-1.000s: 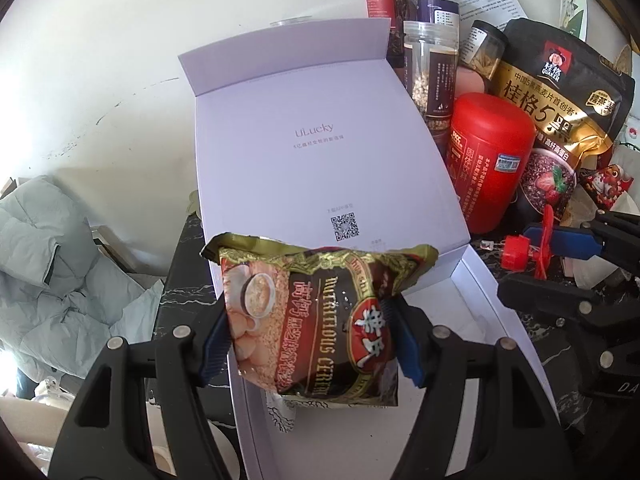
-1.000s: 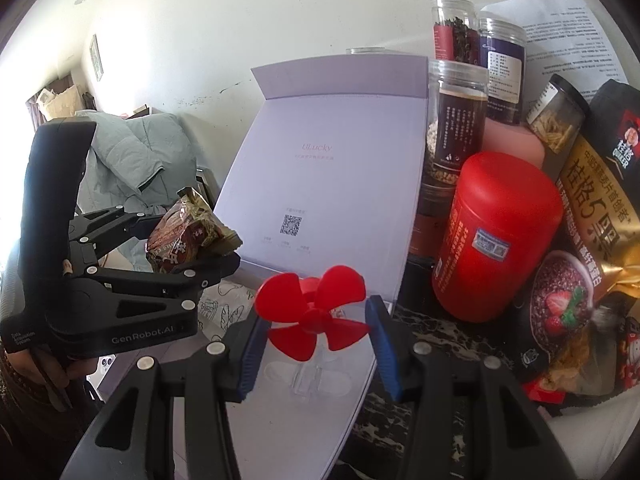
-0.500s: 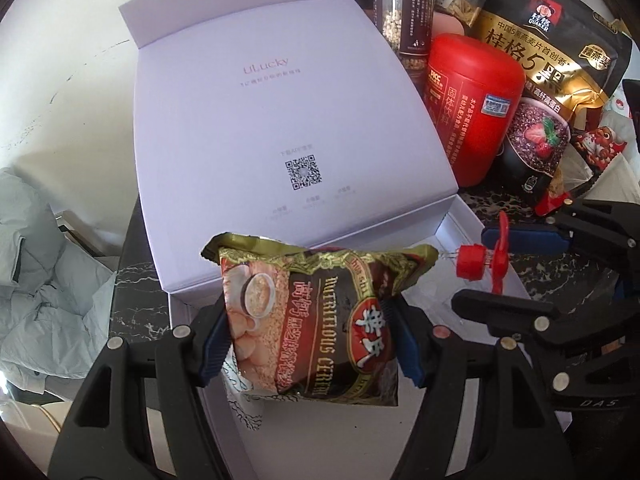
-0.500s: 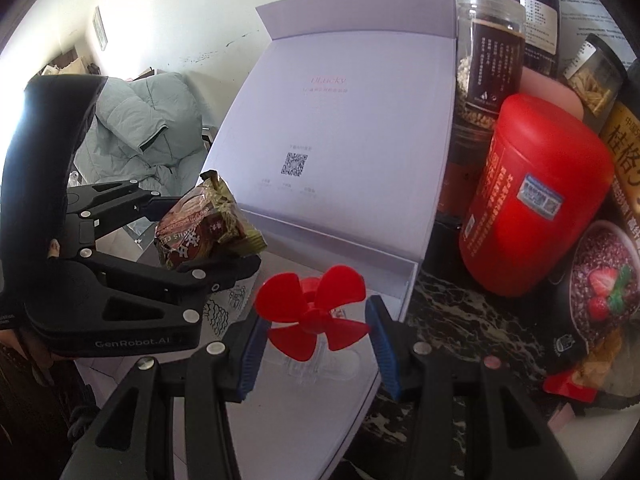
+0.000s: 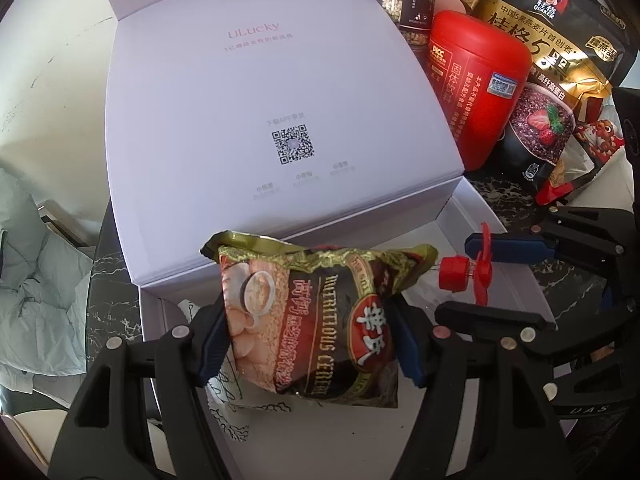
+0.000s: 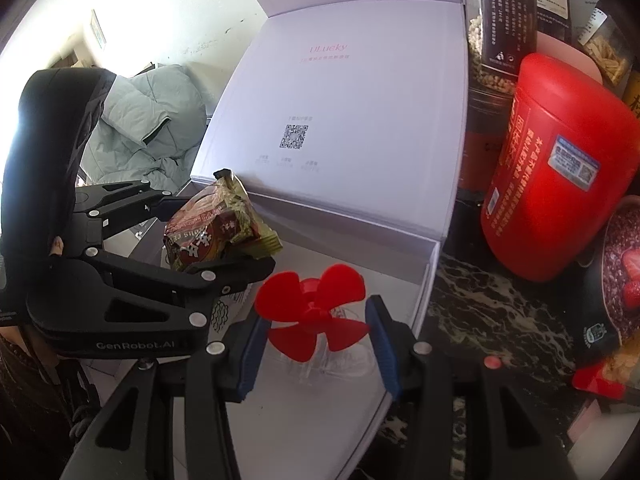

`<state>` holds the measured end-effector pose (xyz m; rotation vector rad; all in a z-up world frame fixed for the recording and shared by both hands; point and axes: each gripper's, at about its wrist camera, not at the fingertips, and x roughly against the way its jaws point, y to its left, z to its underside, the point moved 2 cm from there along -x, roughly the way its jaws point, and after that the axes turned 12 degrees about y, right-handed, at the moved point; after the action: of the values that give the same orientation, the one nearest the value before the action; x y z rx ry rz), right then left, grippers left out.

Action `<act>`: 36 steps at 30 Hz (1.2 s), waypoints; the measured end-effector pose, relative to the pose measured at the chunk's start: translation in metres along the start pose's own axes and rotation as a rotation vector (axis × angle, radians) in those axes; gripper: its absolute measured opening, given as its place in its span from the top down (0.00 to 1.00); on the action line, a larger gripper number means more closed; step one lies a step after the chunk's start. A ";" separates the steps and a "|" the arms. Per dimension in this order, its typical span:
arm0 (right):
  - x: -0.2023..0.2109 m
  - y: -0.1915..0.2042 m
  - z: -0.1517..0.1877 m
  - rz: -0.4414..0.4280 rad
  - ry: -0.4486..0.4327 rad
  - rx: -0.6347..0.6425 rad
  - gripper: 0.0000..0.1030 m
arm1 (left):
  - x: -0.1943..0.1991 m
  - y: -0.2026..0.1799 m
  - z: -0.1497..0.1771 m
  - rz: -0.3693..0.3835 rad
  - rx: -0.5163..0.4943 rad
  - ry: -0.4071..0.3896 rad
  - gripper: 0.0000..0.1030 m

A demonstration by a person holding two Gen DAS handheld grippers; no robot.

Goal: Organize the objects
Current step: 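Carry the cereal bag in left tool and red flower in right tool over the lavender box, then lower and release the cereal bag with left tool while right tool releases the red flower into the box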

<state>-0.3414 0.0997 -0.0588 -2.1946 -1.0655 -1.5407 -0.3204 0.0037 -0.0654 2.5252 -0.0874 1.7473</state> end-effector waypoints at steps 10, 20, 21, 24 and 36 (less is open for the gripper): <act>-0.001 0.003 0.002 0.017 0.007 0.003 0.52 | -0.005 -0.001 0.002 0.015 0.014 0.015 0.34; -0.001 0.006 0.002 0.032 0.019 0.008 0.51 | -0.012 0.013 0.002 0.002 0.046 0.063 0.23; 0.000 0.006 0.003 0.033 0.022 0.009 0.51 | -0.012 0.013 0.002 -0.002 0.045 0.067 0.23; 0.001 0.007 0.003 0.030 0.025 0.007 0.50 | -0.010 0.011 0.003 -0.020 0.044 0.076 0.22; 0.019 0.013 0.006 0.072 0.023 0.021 0.44 | 0.009 0.008 0.008 -0.035 0.035 0.035 0.19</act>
<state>-0.3248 0.1018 -0.0420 -2.1716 -0.9807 -1.5131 -0.3101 -0.0055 -0.0593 2.5027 -0.0105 1.7949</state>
